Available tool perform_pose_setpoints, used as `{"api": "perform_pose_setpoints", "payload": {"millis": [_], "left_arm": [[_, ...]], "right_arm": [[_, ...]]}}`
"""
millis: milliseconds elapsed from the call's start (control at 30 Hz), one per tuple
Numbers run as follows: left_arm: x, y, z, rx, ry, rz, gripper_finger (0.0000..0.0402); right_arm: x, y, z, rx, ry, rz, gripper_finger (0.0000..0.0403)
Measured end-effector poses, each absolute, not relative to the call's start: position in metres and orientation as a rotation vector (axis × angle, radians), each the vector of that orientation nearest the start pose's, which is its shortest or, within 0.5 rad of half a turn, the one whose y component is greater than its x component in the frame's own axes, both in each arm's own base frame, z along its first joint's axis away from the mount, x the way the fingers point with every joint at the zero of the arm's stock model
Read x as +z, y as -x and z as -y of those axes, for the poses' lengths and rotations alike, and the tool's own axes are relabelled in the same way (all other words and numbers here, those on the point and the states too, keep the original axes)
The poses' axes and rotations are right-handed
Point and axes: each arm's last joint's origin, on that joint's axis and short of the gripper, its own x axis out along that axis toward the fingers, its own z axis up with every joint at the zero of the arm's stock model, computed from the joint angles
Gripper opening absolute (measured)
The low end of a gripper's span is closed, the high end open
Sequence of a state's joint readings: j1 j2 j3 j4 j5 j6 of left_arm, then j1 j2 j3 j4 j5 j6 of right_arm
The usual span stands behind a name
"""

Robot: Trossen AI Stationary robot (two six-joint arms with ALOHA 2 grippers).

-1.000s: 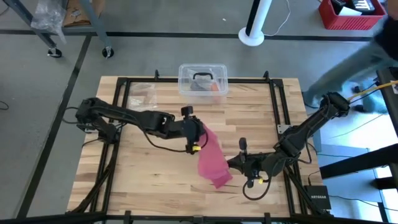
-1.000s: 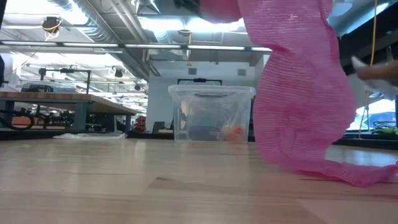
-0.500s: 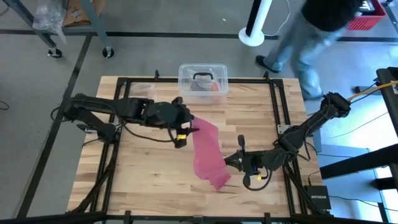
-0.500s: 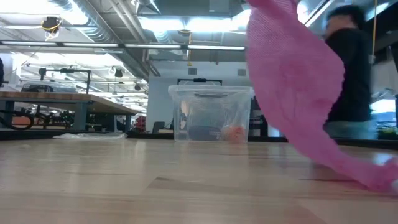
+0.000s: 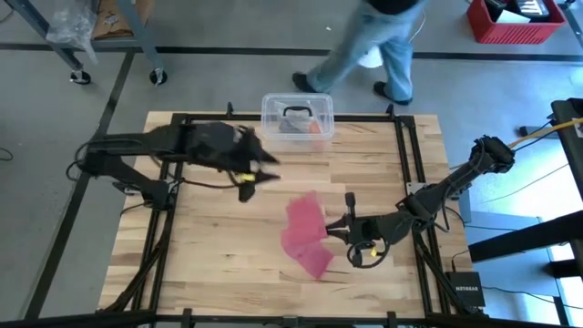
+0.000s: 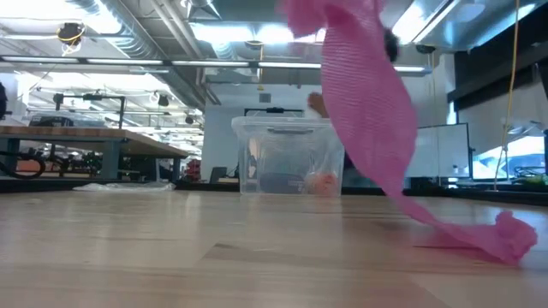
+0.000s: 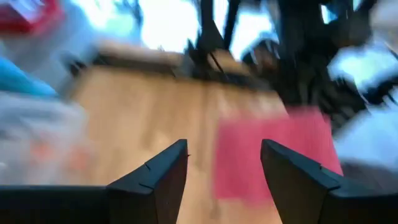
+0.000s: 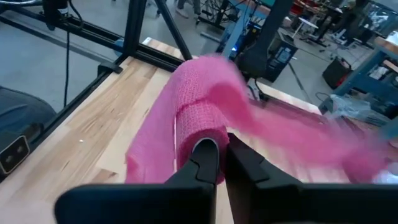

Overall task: Roll bandage
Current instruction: Roll the pink bandage

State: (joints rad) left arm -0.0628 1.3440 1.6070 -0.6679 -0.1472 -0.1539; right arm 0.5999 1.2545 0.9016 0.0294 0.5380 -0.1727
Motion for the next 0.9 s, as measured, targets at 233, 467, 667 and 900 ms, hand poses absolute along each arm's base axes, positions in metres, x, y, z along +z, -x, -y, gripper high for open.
{"api": "perform_pose_setpoints", "payload": {"millis": [233,467,667,900], "left_arm": [[0.436,-0.265,0.027,0.235,0.048,-0.41,0.0196],[0.38,-0.274,0.082,0.242,-0.038,-0.417,0.0196],[0.348,-0.289,0.089,0.18,-0.051,-0.307,0.0196],[0.346,-0.293,0.078,0.221,-0.062,-0.283,0.0196]], "right_arm": [[0.304,-0.236,-0.138,-0.017,0.329,-0.229,0.0016],[0.338,-0.211,-0.115,-0.247,0.295,-0.121,0.0017],[0.358,-0.202,-0.097,-0.239,0.266,-0.033,0.0017],[0.353,-0.207,-0.096,-0.214,0.299,-0.064,0.0017]]}}
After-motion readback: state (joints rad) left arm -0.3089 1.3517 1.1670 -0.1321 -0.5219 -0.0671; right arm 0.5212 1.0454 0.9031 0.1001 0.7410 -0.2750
